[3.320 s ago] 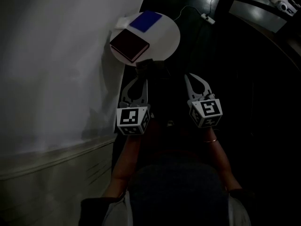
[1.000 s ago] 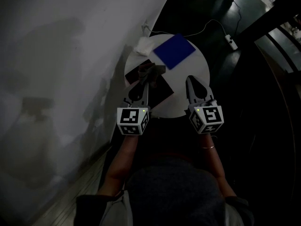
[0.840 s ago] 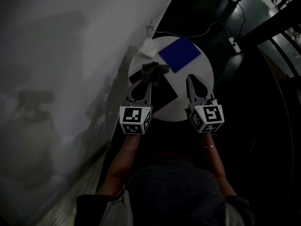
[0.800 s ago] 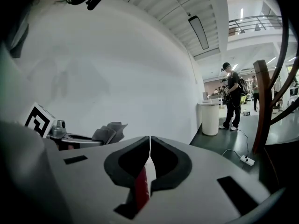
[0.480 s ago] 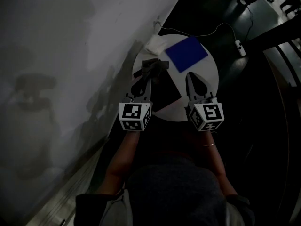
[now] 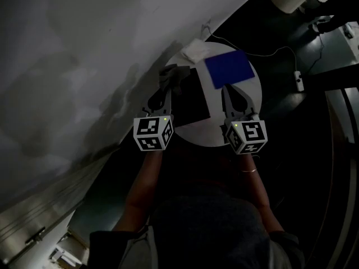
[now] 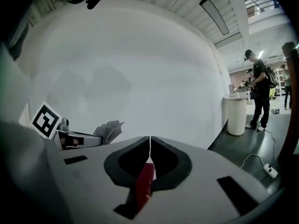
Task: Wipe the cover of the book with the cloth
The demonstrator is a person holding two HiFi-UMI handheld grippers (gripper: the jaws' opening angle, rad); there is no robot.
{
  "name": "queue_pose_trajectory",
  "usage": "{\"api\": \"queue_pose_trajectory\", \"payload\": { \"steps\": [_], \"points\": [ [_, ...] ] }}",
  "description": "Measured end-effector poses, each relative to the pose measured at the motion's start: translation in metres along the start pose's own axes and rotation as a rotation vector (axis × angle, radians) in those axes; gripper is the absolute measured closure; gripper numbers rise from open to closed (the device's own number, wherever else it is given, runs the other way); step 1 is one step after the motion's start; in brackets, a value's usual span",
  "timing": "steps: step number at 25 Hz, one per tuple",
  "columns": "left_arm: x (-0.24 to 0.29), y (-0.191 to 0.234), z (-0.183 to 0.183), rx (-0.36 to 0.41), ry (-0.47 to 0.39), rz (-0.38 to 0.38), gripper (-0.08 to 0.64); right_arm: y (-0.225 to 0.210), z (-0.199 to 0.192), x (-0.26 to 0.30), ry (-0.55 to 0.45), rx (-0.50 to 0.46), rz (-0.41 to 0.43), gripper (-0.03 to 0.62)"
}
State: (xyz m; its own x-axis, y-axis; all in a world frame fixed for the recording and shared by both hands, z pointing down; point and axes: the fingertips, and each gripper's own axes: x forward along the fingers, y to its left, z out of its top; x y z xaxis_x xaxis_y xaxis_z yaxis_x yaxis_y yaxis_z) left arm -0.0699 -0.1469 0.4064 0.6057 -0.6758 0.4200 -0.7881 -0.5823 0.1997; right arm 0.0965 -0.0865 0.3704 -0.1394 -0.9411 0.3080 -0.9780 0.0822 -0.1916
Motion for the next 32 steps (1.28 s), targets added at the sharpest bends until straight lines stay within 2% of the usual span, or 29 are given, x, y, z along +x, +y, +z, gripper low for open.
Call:
{"api": "queue_pose_trajectory", "payload": {
  "steps": [4,9,12,15,19,24,32],
  "points": [
    [-0.011,-0.004,0.002,-0.033,-0.025,0.104,0.526,-0.01,0.0,-0.009,0.026,-0.036,0.068,0.563],
    [-0.021,-0.01,-0.003,-0.053,-0.024,0.202,0.526,-0.017,-0.01,-0.012,0.066,-0.023,0.149,0.563],
    [-0.025,-0.015,-0.011,-0.062,-0.01,0.227,0.526,-0.016,-0.016,-0.01,0.087,-0.026,0.182,0.563],
    [-0.028,-0.022,-0.026,-0.068,0.018,0.23,0.526,-0.019,-0.033,-0.011,0.107,-0.028,0.179,0.563],
    [-0.017,-0.028,-0.044,-0.085,0.072,0.197,0.526,-0.018,-0.045,-0.003,0.126,-0.002,0.186,0.563],
    [0.022,-0.034,-0.063,-0.097,0.139,0.091,0.526,-0.024,-0.056,0.011,0.162,0.004,0.126,0.563],
    [0.098,-0.055,-0.071,-0.03,0.246,-0.1,0.526,-0.04,-0.058,0.035,0.18,0.027,-0.003,0.563]
  ]
}}
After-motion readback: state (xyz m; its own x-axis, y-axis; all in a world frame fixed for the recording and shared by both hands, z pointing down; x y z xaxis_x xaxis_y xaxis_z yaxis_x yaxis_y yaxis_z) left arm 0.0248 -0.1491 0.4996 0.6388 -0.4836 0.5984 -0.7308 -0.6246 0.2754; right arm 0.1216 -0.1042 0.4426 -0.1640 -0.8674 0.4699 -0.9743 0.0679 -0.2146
